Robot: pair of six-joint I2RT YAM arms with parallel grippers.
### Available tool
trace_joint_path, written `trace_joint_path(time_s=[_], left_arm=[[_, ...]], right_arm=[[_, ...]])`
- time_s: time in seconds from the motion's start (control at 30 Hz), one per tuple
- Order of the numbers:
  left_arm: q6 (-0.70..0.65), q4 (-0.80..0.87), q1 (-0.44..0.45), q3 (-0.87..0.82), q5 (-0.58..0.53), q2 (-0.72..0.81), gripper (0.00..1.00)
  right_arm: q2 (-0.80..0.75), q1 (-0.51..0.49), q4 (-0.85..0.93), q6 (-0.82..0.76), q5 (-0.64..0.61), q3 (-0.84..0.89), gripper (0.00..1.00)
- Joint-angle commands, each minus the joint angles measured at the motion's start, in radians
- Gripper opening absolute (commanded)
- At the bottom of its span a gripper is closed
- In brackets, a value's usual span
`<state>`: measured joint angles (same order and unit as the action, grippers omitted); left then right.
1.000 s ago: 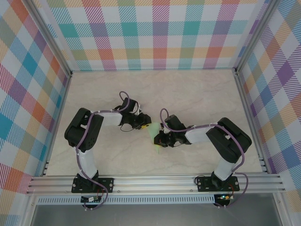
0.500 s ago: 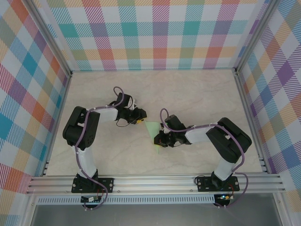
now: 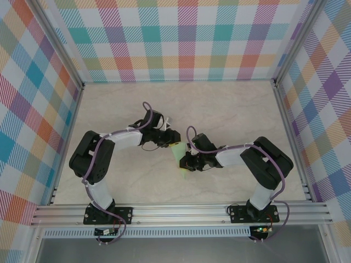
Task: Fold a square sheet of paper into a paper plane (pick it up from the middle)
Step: Fold the wing for the fifth time at the center of the table.
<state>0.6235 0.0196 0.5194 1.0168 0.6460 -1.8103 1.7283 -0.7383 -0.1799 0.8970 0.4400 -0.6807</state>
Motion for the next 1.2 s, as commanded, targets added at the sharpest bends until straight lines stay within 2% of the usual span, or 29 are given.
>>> trace_joint_path(time_s=[0.0,0.37,0.6,0.83,1.03,1.17], left_arm=[[0.052,-0.053,0.024,-0.03,0.005,-0.061,0.31],[0.02,0.029,0.031,-0.057,-0.093,-0.121,0.28],[0.011,0.034,0.031,-0.056,-0.094,-0.133,0.28],[-0.004,0.06,0.031,-0.053,-0.107,-0.13,0.28],[-0.023,0.076,0.03,-0.044,-0.109,-0.13,0.27],[-0.015,0.067,0.03,-0.043,-0.103,-0.133,0.27]], right_arm=[[0.054,-0.016,0.132,-0.006,-0.032,0.033,0.08],[-0.048,-0.016,0.084,0.011,0.014,-0.004,0.1],[0.014,-0.017,0.07,0.021,0.025,-0.052,0.11],[0.018,-0.019,0.068,0.03,0.043,0.035,0.11],[-0.071,-0.043,0.139,-0.028,0.08,0.118,0.12],[-0.127,-0.075,0.228,-0.096,0.095,0.112,0.12]])
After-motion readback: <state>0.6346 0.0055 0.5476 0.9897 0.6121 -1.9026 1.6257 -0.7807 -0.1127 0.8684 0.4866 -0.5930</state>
